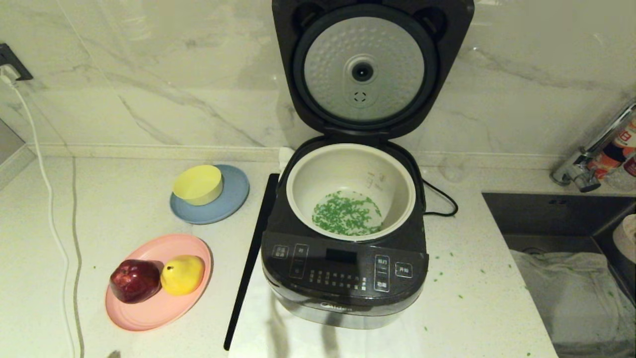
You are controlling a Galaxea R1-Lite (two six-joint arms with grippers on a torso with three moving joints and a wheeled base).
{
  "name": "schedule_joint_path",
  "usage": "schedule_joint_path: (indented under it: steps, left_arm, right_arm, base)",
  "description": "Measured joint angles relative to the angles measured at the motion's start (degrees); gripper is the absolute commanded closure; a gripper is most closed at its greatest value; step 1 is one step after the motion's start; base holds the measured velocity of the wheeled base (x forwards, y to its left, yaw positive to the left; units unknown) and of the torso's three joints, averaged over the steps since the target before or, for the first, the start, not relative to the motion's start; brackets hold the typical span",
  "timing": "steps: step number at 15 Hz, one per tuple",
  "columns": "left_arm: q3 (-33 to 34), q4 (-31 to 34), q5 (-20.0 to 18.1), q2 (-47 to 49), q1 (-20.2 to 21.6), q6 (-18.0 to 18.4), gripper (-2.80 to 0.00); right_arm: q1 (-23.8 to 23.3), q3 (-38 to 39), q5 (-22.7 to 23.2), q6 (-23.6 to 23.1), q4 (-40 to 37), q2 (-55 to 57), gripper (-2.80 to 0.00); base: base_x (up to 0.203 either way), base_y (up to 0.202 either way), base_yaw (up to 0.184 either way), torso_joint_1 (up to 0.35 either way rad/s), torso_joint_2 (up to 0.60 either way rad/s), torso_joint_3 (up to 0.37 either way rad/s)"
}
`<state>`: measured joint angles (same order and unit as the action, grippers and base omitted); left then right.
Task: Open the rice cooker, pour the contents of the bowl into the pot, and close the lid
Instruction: Fill a bowl with water from the tap
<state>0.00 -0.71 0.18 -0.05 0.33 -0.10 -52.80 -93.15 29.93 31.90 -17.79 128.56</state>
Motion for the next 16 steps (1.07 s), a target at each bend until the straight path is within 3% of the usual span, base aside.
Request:
schedule_joint_path:
  steps: [9,16]
  left_arm:
    - [0.00,-0.02,0.02,0.00,0.00,0.00,0.00]
    - [0.00,-0.04,0.04,0.00,0.00,0.02,0.00]
  right_arm:
    - [1.24,0.69,-0.33,1.87,-0.38,-0.62,0.00]
    - [5.48,9.45,-1.76,0.84,-0.11,-7.66,0.00]
  base:
    - [0.000,0.000,0.000,0.000,0.00,0.000]
    - [0.000,0.000,0.000,0.000,0.00,0.000]
